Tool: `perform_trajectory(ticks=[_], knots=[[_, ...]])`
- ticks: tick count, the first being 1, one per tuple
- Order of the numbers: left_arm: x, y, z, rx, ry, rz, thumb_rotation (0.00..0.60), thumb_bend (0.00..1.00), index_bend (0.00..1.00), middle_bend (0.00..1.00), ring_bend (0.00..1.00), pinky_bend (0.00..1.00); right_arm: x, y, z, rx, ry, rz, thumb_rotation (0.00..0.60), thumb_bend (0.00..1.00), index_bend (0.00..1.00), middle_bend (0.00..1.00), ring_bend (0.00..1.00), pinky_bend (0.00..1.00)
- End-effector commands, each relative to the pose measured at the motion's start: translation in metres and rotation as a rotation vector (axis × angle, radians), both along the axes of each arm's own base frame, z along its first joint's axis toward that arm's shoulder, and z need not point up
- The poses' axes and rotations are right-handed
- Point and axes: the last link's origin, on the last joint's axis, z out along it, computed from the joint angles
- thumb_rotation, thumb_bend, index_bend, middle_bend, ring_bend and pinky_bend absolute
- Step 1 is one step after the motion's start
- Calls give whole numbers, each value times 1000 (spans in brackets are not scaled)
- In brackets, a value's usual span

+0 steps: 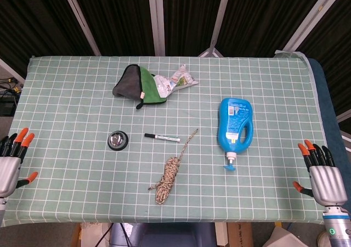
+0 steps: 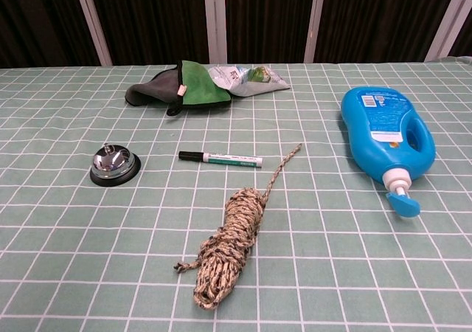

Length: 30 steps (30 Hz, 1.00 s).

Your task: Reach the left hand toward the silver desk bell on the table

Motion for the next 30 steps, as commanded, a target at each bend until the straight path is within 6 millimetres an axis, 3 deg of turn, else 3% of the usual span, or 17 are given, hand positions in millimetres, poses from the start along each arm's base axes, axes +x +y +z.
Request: perform_trajectory(ticks=[1,4,6,11,15,22,30], knots=[[1,0,-1,-1,-1,-3,600,82,0,0,0,0,-1,0,0,5,-3,-6,600,193,0,0,0,0],[2,2,-5,-14,7,-8,600,121,0,0,0,0,-1,1,0,6,-17,-14,600,193,0,0,0,0],[3,4,-9,-33,13,-13,600,201,0,0,0,0,0,1,0,8,-18,-12,600,192,0,0,0,0],[17,16,-20,-87,20,-57,600,541,0,0,0,0,1,1,-2,18,-22,-6,600,192,0,0,0,0],[38,37,-34,-137,25,-114,600,683,0,0,0,0,1,2,-3,21,-26,-6,600,193,0,0,0,0],[69,78,-72,-255,49,-154,600,774,0,0,0,0,1,1,-2,23,-43,-17,600,192,0,0,0,0],[91,100,-120,-348,92,-170,600,775,0,0,0,0,0,0,-2,31,-51,-22,600,192,0,0,0,0]])
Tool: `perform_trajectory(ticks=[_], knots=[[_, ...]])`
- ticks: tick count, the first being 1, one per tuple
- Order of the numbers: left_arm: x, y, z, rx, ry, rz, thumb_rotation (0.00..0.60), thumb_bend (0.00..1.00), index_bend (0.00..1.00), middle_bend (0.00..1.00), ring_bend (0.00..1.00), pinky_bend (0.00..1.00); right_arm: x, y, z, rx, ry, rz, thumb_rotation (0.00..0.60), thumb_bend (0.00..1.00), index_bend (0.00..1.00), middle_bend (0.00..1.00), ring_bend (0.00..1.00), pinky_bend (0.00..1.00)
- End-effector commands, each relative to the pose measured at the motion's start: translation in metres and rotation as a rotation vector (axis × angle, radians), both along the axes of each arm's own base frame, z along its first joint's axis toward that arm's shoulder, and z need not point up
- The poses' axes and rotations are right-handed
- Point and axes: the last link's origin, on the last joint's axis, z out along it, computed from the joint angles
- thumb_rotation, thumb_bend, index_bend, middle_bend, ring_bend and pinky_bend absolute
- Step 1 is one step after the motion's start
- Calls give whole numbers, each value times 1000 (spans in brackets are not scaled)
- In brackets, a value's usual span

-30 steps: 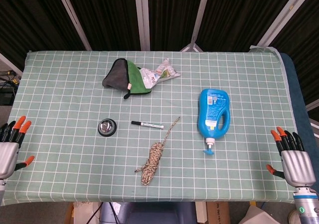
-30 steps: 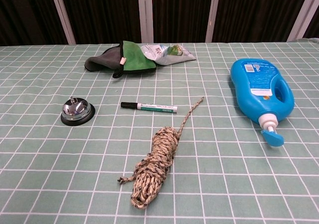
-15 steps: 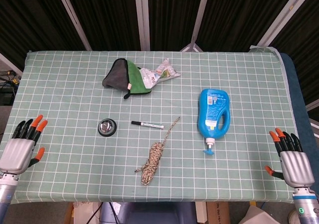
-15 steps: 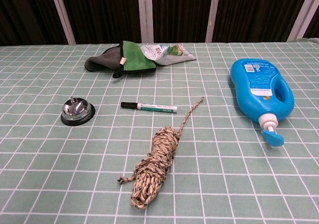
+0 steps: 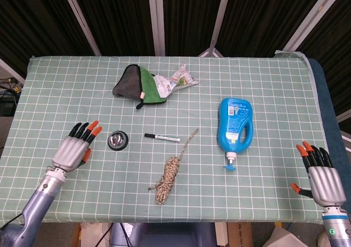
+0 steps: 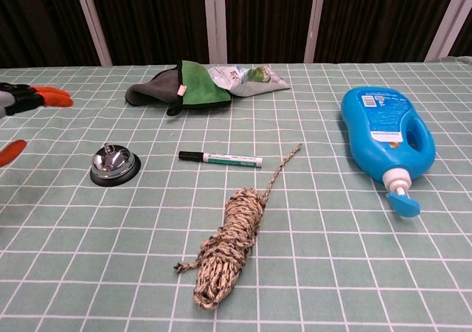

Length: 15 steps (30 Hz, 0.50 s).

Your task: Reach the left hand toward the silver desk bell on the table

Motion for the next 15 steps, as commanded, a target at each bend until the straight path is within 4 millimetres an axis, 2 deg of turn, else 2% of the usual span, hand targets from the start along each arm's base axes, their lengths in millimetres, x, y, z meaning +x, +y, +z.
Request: perform_trajectory(ticks=[1,7,15], knots=[[12,13,-22,-29,27,-15,600,775,0,0,0,0,0,-1,0,1,-1,0,600,192,0,0,0,0],[25,23,-47,-49,34,-21,600,778,0,0,0,0,-1,-2,-1,8,-5,-8,600,192,0,0,0,0],[22,21,-60,-80,66,-19,600,784,0,0,0,0,-1,-5,-2,16,-23,-23,600,192,0,0,0,0]])
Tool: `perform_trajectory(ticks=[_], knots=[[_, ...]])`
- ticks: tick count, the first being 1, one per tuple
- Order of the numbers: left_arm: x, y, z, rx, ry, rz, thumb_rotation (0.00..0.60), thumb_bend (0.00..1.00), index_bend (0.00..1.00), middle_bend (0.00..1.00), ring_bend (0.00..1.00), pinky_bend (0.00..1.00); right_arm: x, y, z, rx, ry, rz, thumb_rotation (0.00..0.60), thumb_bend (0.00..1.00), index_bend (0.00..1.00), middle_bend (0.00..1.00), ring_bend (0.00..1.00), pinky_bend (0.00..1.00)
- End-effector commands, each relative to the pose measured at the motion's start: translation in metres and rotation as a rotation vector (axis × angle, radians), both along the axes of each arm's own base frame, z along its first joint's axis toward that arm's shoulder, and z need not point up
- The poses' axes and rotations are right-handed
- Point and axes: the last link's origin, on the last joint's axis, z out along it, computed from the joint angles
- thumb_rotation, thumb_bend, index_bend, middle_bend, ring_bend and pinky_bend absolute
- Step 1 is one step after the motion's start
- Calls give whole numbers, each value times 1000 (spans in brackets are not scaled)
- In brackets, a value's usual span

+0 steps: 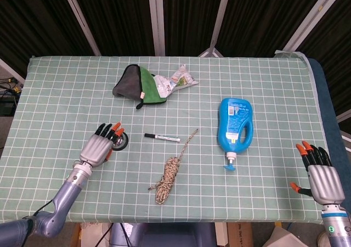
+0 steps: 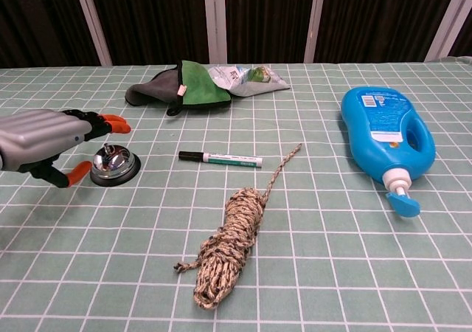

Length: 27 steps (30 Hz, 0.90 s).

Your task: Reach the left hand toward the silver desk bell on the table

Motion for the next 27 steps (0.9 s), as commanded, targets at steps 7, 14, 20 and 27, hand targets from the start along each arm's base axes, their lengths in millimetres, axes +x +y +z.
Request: perform_trajectory(ticks=[7,14,20,27], knots=[[-15,-7,-11,-48,45,33,600,788,0,0,0,0,1,0,1,-1,-9,-5,600,193,0,0,0,0],[-26,-9,-7,-49,82,53,600,789,0,0,0,0,1,0,0,0,-23,-10,600,193,0,0,0,0],[-9,1,3,15,2,35,600,782,0,0,0,0,1,0,1,-3,-24,-10,600,192,0,0,0,0],[20,14,32,101,-130,-4,600,524,0,0,0,0,1,0,1,-4,-24,-7,600,192,0,0,0,0]])
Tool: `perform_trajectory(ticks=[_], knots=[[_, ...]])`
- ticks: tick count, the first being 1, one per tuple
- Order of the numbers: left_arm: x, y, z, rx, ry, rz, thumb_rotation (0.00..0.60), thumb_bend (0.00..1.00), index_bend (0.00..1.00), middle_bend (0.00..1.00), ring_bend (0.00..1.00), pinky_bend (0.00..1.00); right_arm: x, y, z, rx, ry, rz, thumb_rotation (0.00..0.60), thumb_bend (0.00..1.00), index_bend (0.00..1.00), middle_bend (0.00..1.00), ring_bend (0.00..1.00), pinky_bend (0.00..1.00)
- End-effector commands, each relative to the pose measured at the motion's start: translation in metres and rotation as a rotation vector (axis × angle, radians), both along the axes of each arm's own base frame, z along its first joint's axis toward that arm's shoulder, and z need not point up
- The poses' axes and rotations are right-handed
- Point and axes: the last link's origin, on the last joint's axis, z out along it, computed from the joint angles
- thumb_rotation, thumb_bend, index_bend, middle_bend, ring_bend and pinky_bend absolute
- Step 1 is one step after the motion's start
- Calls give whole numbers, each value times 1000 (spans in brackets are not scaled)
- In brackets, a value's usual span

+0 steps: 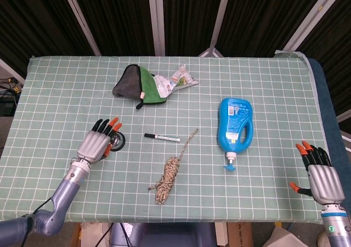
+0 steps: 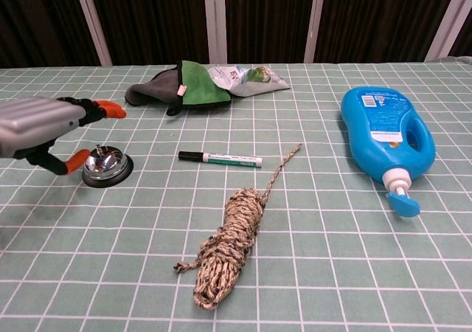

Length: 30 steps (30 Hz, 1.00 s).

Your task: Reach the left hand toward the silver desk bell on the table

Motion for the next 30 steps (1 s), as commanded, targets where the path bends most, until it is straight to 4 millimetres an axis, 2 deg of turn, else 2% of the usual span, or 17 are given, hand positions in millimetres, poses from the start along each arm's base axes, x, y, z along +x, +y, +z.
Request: perform_trajectory(ticks=[1,2,4,6,7,10,16,22,30], knots=[[12,3,21,48,-63,-14,600,449,0,0,0,0,0,0,1,-2,-1,1,600,193,0,0,0,0],[12,1,28,60,-72,-11,600,360,0,0,0,0,0,0,1,-3,-1,1,600,193,0,0,0,0],[7,-6,41,81,-64,-2,600,246,0,0,0,0,-1,0,1,-4,-3,0,600,192,0,0,0,0],[-4,-16,57,118,-44,21,600,174,0,0,0,0,-1,1,2,-5,-2,-1,600,192,0,0,0,0],[-10,-22,64,136,-38,33,600,152,0,0,0,0,-1,1,2,-6,-1,-1,600,192,0,0,0,0],[-38,-55,100,217,-49,109,600,132,0,0,0,0,-1,1,2,-12,1,9,600,192,0,0,0,0],[-76,-100,137,289,-75,179,600,129,0,0,0,0,-1,2,1,-16,12,15,600,192,0,0,0,0],[-111,-132,147,284,-77,264,600,129,0,0,0,0,0,3,0,-18,14,20,600,192,0,0,0,0],[-114,-127,146,287,-97,249,600,129,0,0,0,0,0,2,-1,-15,22,17,600,192,0,0,0,0]])
